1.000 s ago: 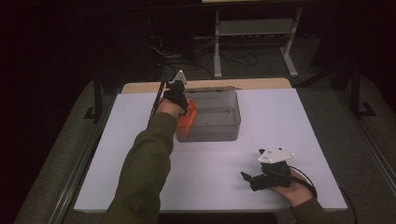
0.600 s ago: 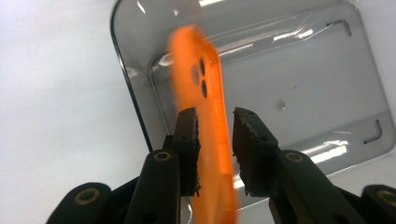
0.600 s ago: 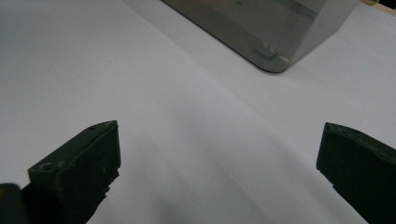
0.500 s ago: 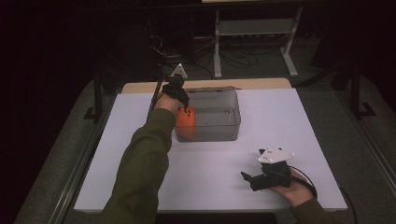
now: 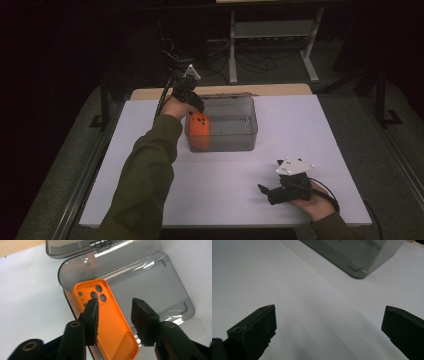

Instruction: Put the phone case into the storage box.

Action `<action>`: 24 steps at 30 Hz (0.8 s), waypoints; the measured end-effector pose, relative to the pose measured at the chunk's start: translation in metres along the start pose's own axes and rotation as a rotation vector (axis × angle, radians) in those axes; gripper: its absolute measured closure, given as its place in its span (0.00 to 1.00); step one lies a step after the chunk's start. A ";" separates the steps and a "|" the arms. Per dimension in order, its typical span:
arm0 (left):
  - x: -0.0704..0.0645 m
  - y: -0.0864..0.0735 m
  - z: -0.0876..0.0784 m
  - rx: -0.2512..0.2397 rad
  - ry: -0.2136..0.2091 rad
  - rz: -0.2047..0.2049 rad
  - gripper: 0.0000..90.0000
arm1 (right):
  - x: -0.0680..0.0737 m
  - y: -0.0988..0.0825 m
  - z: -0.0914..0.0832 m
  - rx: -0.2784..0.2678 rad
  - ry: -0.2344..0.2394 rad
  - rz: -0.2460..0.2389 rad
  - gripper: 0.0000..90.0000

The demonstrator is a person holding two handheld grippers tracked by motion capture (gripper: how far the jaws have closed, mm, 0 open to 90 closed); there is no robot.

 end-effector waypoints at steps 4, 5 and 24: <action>0.003 0.000 -0.002 -0.015 -0.022 0.034 0.58 | 0.000 0.000 0.000 0.002 0.000 0.001 0.00; 0.003 0.000 -0.003 -0.021 -0.022 0.047 0.55 | 0.000 0.000 0.000 0.002 -0.001 0.001 0.00; 0.010 -0.007 -0.013 -0.110 -0.139 0.228 0.22 | -0.002 -0.001 0.001 0.007 0.004 0.016 0.00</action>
Point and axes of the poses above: each handheld gripper's, and its own axes: z roughly forward along the jaws, y roughly out of its top, x roughly to its left, the point moved 3 cm from there along z, roughly forward along the jaws, and after that the axes turned 14 degrees about -z, right-handed, at the moved point
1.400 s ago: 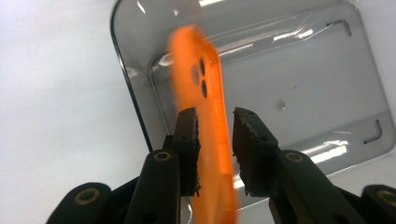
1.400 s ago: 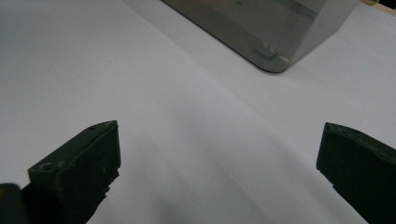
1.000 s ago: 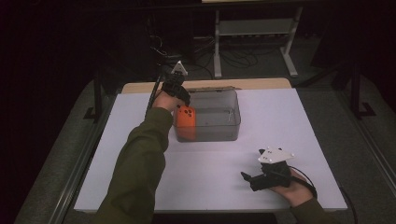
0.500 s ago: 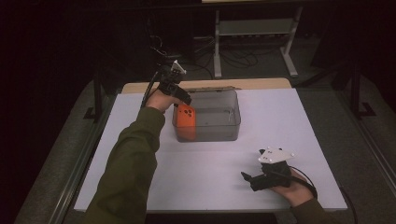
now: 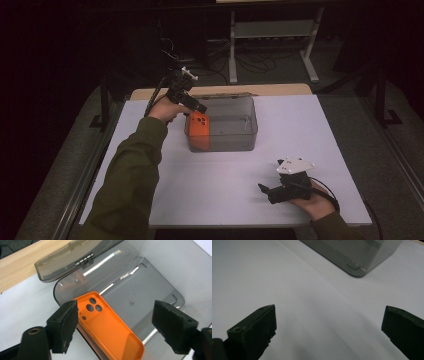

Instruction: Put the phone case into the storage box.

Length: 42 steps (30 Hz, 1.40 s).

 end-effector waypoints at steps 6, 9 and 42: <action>0.000 -0.001 -0.005 -0.041 -0.020 0.044 0.15 | -0.001 0.001 0.002 -0.003 0.009 -0.002 0.00; -0.001 -0.002 -0.009 -0.076 -0.041 0.062 0.12 | -0.002 0.001 0.003 -0.009 0.011 -0.003 0.00; 0.003 -0.050 -0.037 -0.196 -0.170 0.179 0.00 | -0.004 0.001 0.007 -0.004 0.027 0.013 0.00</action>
Point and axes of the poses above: each handheld gripper's, and its own axes: z roughly forward along the jaws, y roughly out of its top, x roughly to its left, the point moved 3 cm from there along z, roughly forward along the jaws, and after that the axes turned 14 degrees about -z, right-handed, at the moved point
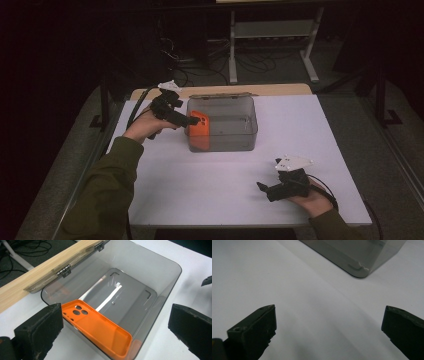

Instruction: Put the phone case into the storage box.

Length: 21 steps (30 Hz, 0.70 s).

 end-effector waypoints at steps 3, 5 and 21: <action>0.000 -0.006 -0.004 -0.007 -0.004 0.004 0.00 | 0.000 0.000 0.000 0.001 0.000 0.000 0.00; -0.001 -0.010 -0.006 -0.014 -0.008 0.009 0.00 | 0.000 0.000 0.000 0.002 0.000 0.001 0.00; -0.005 -0.051 -0.018 -0.035 -0.011 0.034 0.00 | 0.000 0.000 0.000 0.004 -0.002 0.003 0.00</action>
Point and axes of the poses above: each handheld gripper's, and its own axes: z roughly forward along the jaws, y roughly out of its top, x roughly to its left, the point moved 3 cm from there along z, roughly forward along the jaws, and after that the axes turned 14 degrees about -z, right-handed, at the moved point
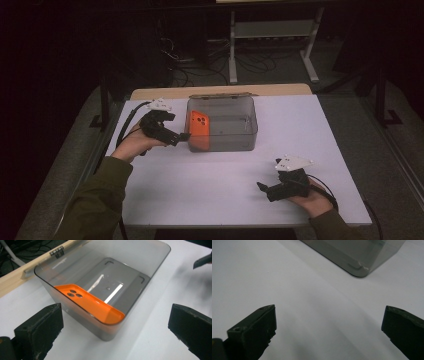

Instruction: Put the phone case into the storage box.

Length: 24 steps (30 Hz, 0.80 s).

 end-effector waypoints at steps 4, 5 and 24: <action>-0.002 -0.010 -0.002 -0.004 -0.004 0.006 0.00 | 0.000 0.000 0.000 0.002 0.001 0.002 0.00; -0.003 -0.013 -0.002 -0.007 -0.004 0.005 0.00 | 0.000 0.000 0.000 0.001 0.000 0.002 0.00; -0.007 -0.057 0.003 -0.018 0.003 0.008 0.00 | 0.000 0.000 0.000 0.002 -0.003 0.003 0.00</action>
Point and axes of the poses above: each handheld gripper's, and its own axes: z roughly forward along the jaws, y roughly out of its top, x roughly to its left, the point moved 3 cm from there along z, roughly forward along the jaws, and after that the axes turned 14 degrees about -z, right-handed, at the moved point
